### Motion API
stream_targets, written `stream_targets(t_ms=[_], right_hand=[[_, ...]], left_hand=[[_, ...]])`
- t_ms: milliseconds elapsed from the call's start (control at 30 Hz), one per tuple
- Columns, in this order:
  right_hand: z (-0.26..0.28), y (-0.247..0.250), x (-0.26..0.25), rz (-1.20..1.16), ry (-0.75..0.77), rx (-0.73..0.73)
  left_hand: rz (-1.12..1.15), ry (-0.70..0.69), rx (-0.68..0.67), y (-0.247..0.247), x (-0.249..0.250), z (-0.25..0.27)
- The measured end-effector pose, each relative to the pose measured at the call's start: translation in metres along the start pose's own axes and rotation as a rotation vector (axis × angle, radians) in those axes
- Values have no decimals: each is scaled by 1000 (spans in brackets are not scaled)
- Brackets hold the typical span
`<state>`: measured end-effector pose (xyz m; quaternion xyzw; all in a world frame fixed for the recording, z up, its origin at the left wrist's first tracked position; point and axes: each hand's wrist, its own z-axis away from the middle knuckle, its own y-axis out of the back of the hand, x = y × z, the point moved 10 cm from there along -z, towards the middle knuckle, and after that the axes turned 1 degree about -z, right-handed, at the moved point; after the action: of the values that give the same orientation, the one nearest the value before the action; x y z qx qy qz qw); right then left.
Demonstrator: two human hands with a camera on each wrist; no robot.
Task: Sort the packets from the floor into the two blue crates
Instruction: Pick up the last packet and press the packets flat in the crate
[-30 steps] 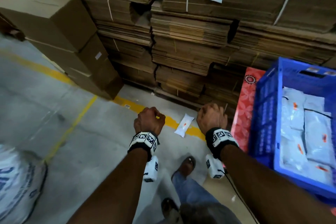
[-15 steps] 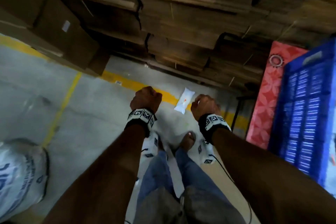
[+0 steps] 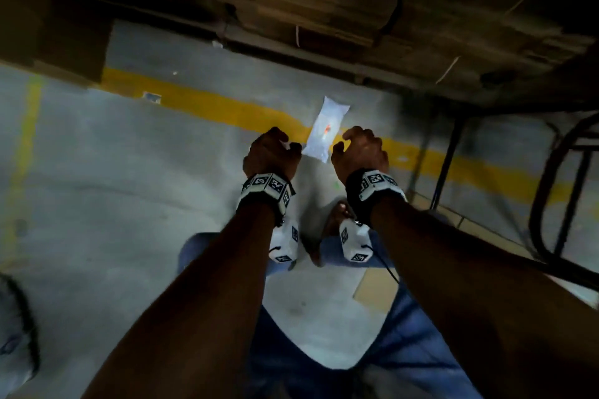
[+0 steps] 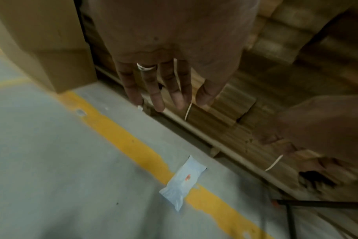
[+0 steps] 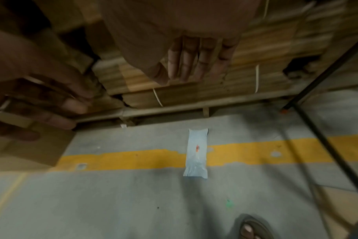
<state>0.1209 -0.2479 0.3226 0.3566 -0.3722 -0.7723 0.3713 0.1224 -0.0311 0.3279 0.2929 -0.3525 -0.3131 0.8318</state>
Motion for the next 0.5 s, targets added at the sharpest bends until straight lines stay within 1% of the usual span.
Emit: stream_targets(t_ms=[100, 200, 267, 367, 433, 500], right_hand=[[-51, -75, 20, -11, -12, 40], [-104, -146, 48, 9, -45, 42], [-143, -189, 68, 18, -49, 49], [-194, -242, 94, -65, -40, 68], [-225, -276, 109, -104, 8, 83], [-249, -302, 116, -77, 106, 72]], left_hand=[[-9, -30, -2, -70, -27, -62], [-16, -58, -41, -144, -54, -120], [-48, -88, -79, -197, -70, -162], [-53, -106, -173, -271, -90, -216], [-115, -104, -246, -323, -101, -245], [-195, -95, -261, -359, -106, -264]])
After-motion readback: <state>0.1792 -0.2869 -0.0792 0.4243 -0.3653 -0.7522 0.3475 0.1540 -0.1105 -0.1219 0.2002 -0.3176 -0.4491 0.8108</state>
